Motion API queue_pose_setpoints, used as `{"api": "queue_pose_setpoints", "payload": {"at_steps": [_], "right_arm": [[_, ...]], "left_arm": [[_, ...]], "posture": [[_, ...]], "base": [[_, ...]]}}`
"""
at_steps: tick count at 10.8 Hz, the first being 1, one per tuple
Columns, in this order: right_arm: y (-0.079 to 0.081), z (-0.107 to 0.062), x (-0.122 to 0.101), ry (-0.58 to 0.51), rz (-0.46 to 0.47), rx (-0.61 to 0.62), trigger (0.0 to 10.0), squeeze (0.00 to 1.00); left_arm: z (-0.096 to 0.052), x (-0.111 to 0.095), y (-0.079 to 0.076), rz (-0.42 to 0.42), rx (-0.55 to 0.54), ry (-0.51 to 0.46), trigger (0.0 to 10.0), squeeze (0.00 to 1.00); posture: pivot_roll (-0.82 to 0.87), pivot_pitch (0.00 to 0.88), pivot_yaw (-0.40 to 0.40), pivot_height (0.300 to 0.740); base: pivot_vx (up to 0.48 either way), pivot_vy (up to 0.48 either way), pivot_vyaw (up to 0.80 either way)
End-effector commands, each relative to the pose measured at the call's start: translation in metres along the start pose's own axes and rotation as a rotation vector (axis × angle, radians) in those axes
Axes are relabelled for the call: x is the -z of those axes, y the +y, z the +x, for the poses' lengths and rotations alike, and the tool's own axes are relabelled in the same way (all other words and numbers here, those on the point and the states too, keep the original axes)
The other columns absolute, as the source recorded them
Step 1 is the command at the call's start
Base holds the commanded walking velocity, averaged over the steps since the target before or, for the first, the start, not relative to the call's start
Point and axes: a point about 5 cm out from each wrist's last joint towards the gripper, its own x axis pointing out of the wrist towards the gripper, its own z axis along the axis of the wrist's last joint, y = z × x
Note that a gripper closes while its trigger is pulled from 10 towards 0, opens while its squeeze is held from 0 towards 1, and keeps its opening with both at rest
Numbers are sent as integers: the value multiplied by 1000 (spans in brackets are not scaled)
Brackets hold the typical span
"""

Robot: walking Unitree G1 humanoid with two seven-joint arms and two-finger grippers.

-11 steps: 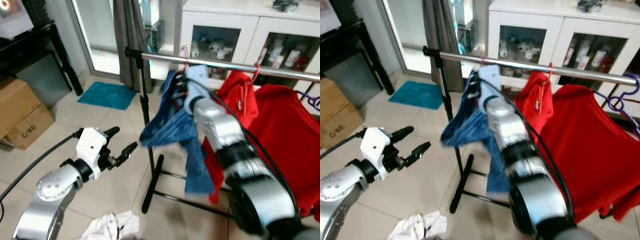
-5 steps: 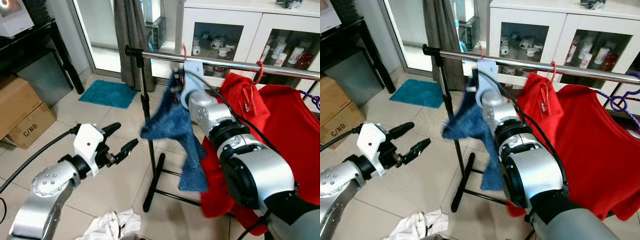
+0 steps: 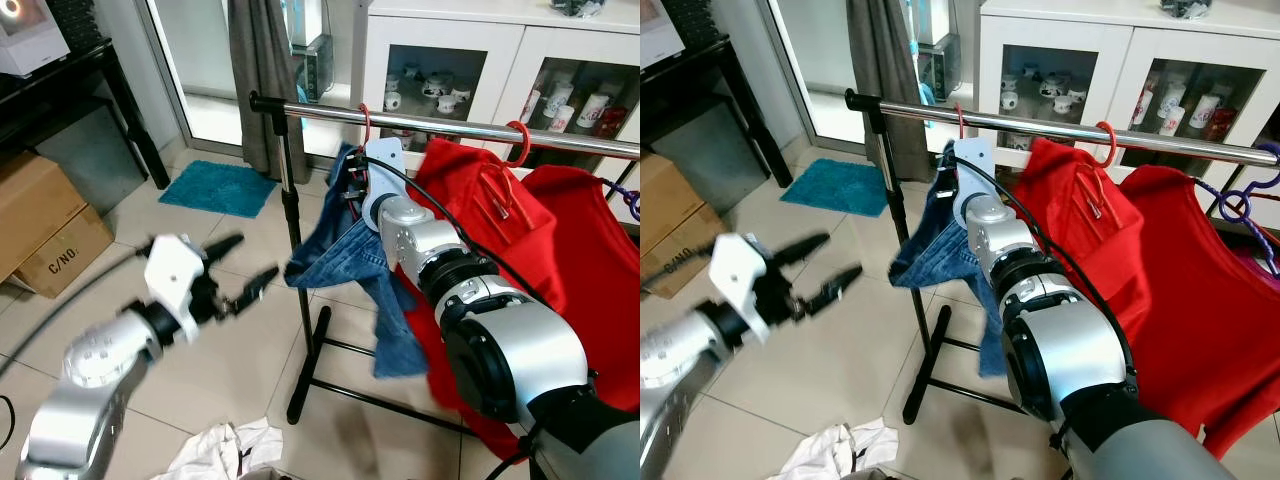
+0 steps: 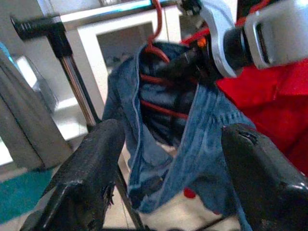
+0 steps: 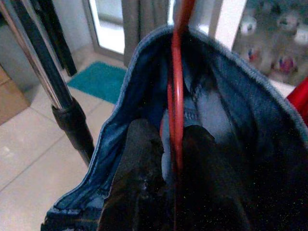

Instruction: Hang hanger

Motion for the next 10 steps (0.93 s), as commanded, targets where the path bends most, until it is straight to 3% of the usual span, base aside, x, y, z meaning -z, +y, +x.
{"api": "queue_pose_setpoints", "payload": {"at_steps": [1,4,6,7,8,10], "right_arm": [[2,0,2,-28,11,-30,10000,1000],[-3,-6,-8,-155,-81,-143,10000,1000],[-4,-31,-25,-378,55,-284,10000,1000],[-8,-49,-18,-407,132,-333,10000,1000],[-12,-64,-6,-438,141,-328,10000,1000],[-14,-77,8,-443,147,-271,10000,1000]], "left_arm": [[1,-1,4,-10,-17,-23,10000,0],[9,1,6,-42,-45,-29,10000,0],[9,11,8,-32,-147,26,10000,0],[11,11,8,-36,-204,7,10000,0],[14,11,7,-37,-239,5,10000,0],[21,14,1,-45,-244,13,10000,0]], "posture": [[5,0,94,740],[-12,0,98,740],[-7,0,87,740],[-3,0,72,740],[-5,0,69,740],[-12,0,73,740]], "base": [[0,0,0],[0,0,0],[0,0,0],[0,0,0],[0,-281,0],[0,-471,781]]}}
